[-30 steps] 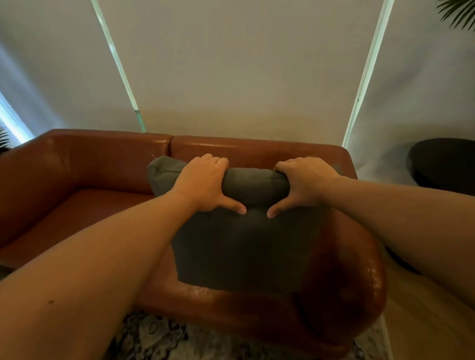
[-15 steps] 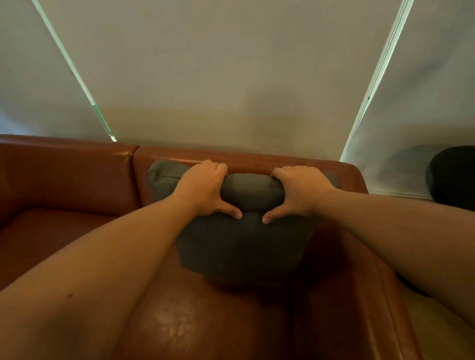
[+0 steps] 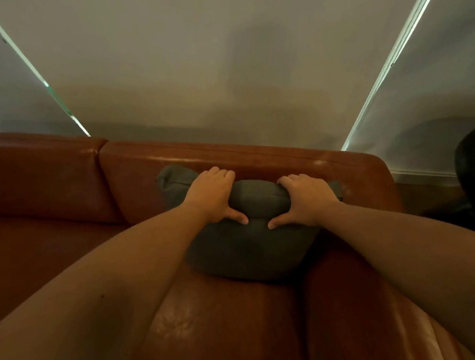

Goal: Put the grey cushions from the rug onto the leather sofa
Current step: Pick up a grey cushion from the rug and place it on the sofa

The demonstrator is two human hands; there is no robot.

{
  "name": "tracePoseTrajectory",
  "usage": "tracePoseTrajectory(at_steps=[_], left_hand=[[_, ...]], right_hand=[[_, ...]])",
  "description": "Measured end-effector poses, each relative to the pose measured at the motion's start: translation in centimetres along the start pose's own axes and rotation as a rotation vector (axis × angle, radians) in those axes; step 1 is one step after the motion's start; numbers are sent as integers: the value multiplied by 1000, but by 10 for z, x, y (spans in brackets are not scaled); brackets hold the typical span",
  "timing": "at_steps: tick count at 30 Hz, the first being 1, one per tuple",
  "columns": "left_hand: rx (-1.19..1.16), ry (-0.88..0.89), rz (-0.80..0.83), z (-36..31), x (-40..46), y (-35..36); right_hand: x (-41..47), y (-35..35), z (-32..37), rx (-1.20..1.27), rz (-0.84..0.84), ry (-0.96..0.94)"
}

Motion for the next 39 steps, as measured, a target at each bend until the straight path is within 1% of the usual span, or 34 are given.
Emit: tracePoseTrajectory(at_steps=[5,9,12,15,17,20,25,28,32,35,39], left_hand=[[-28,22,4,9,25,25],[-79,37,15,13,43,25],[-84,60,9,14,50,25],[-141,39,-6,19,51,30],[-151,16,39,20,51,38],[-136,-21,93,20,52,45],[-128,-53,218,19,52,36],[-179,-28,262,18,42,29],[-205,-23,239,26,21,15],[-223,-74,222,35,3,4],[-226,-136,159,42,-34,-13]], right_hand=[[24,19,-12,-35,10,27],[37,10,-29,-62,47,54],[48,3,-34,-113,82,26],[51,7,-38,-64,115,64],[51,15,-38,-18,158,99],[53,22,-36,18,174,125],[50,18,-33,51,202,145],[45,15,-20,88,220,91],[36,2,2,81,196,-3],[29,-8,17,79,174,-26],[13,-17,45,89,132,-95]])
Point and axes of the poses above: each hand's wrist, its own x-axis towards the middle knuckle, its own y-axis out of the palm, z = x × y, the point moved 5 cm from there along x, towards the middle knuckle, and after that the axes turned 5 degrees about x, right-handed, at the moved point
